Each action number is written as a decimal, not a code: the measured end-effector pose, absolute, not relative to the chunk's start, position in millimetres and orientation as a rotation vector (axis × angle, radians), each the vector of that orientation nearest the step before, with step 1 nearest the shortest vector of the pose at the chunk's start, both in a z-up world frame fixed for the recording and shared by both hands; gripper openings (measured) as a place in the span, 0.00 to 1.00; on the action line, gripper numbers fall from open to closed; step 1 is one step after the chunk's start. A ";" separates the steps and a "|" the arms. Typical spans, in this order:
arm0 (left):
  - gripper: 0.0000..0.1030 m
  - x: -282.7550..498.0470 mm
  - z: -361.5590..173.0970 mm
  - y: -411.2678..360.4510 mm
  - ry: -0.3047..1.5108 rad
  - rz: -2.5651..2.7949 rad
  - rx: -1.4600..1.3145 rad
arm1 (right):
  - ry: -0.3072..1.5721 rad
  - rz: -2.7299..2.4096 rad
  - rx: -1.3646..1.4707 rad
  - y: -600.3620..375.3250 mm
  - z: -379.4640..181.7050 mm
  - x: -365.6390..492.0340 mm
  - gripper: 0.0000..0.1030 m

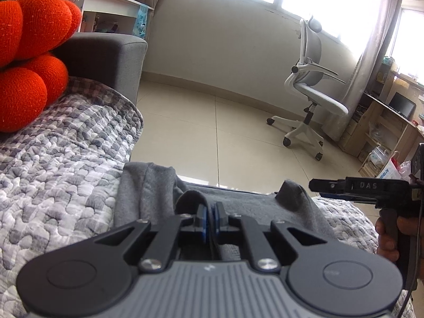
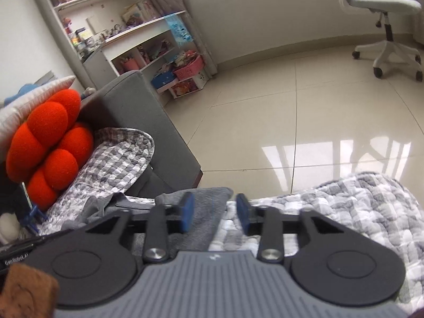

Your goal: Fold clothes

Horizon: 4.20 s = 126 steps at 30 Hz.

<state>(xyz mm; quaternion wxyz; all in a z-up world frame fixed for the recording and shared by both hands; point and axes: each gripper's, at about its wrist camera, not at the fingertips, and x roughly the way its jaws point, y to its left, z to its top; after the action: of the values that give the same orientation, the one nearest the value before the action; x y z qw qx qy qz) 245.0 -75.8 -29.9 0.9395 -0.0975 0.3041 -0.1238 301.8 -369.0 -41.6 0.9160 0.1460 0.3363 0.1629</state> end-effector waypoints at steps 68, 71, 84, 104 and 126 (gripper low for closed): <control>0.01 255.1 -22.5 -88.5 0.561 -0.294 -0.166 | 0.656 0.127 0.127 -350.2 -46.1 287.4 0.00; 0.02 260.6 -33.3 -91.7 0.616 -0.268 -0.135 | 0.675 0.140 0.103 -347.1 -49.8 284.2 0.02; 0.38 236.6 -0.5 -53.1 0.618 -0.205 -0.256 | 0.894 0.386 0.145 -298.6 -17.4 195.3 0.47; 0.38 9.6 10.9 -43.7 0.762 -0.397 0.036 | 1.151 0.629 0.041 -193.3 -37.2 -88.4 0.50; 0.37 -59.8 -41.2 -91.7 0.892 -0.558 0.029 | 0.917 0.205 0.259 -243.2 -51.0 -107.9 0.29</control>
<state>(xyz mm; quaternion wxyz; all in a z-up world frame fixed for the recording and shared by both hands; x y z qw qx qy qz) -59.8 -91.7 -41.2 0.8648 0.0140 0.4256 -0.2662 -107.9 -243.2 -51.0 0.8835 0.1245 0.4407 0.0985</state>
